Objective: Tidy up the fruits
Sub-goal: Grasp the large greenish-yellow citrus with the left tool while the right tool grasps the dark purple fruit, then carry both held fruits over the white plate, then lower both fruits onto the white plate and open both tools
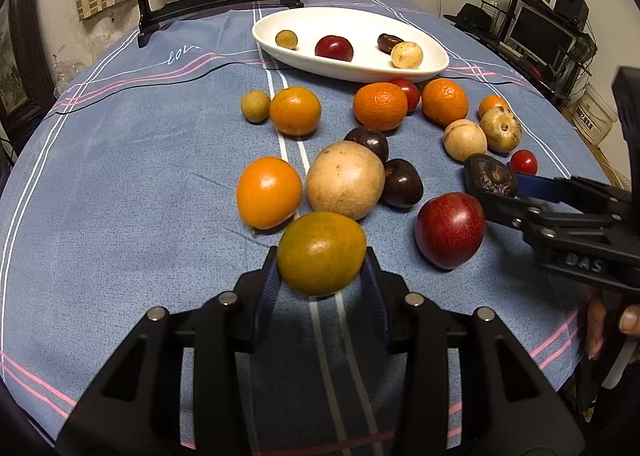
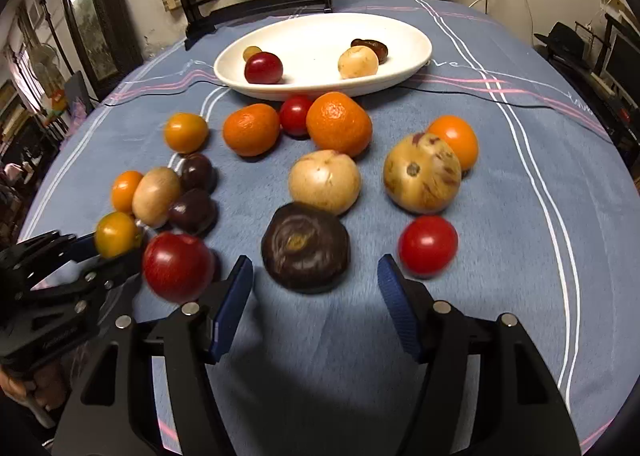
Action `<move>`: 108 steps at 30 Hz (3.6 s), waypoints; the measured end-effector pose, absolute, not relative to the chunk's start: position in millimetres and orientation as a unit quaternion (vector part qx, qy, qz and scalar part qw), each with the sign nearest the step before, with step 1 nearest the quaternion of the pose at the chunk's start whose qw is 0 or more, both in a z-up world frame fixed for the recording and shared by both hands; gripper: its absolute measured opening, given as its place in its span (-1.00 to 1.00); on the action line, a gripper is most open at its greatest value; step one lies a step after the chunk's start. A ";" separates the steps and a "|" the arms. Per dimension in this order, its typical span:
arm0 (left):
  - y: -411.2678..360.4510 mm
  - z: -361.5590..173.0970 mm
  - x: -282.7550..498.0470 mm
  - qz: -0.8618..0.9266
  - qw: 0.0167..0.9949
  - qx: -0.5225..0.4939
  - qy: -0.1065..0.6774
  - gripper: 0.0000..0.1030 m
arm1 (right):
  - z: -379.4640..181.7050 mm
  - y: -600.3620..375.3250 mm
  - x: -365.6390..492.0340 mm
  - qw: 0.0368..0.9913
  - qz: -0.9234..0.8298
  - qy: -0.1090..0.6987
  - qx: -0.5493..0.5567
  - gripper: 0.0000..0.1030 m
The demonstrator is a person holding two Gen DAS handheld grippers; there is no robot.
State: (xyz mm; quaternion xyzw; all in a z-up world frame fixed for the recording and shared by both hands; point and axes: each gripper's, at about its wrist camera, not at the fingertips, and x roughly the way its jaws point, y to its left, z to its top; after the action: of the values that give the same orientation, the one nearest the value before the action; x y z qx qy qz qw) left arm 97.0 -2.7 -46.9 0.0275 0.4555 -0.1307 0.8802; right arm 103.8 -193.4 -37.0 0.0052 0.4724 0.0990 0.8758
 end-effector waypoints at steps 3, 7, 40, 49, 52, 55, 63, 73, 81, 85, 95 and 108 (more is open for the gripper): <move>-3.0 -47.2 96.9 -0.130 0.880 0.029 0.455 -0.20 | -37.6 -188.1 107.0 0.876 0.095 0.472 -0.006 0.27; -3.3 -47.1 97.2 -0.130 0.880 0.029 0.455 -0.20 | -37.8 -185.6 109.5 0.878 0.089 0.471 -0.021 0.16; -4.0 42.0 95.8 -0.130 0.914 0.083 0.375 -0.20 | 28.5 -249.8 69.7 0.913 0.111 0.391 0.043 -0.11; -19.3 61.7 146.5 -0.130 0.917 0.081 0.368 -0.20 | 52.4 -252.0 114.0 0.925 0.107 0.362 0.040 -0.11; -23.5 62.1 169.3 -0.131 0.916 0.074 0.373 -0.20 | 55.9 -247.7 135.4 0.926 0.109 0.360 0.039 -0.11; -25.5 61.7 192.4 -0.129 0.915 0.071 0.377 -0.20 | 56.8 -243.6 154.4 0.925 0.112 0.362 0.035 -0.11; -45.4 50.4 270.9 -0.108 0.910 0.082 0.392 -0.20 | 51.0 -229.3 233.9 0.922 0.107 0.372 0.015 -0.11; -52.8 13.3 363.1 -0.087 0.891 0.064 0.440 -0.20 | 22.0 -228.6 330.5 0.907 0.096 0.411 0.009 -0.11; -58.1 -14.5 408.2 -0.075 0.874 0.078 0.474 -0.20 | -5.4 -221.9 378.0 0.882 0.102 0.460 -0.019 -0.11; -60.3 -29.3 420.8 -0.082 0.854 0.055 0.511 -0.20 | -15.1 -220.6 388.5 0.875 0.104 0.473 -0.021 -0.11; -71.2 -27.6 425.4 -0.081 0.850 0.054 0.518 0.17 | -19.5 -223.0 396.3 0.865 0.089 0.494 -0.004 0.15; -44.4 55.5 337.2 -0.080 0.906 0.060 0.410 0.55 | 33.3 -243.7 301.1 0.898 0.099 0.427 0.034 0.27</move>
State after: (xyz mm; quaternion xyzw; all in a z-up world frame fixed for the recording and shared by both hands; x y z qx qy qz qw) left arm 337.2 -44.4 55.5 0.0595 0.4103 -0.0798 0.9065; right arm 301.1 -243.7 33.3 0.0340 0.4270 0.0991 0.8982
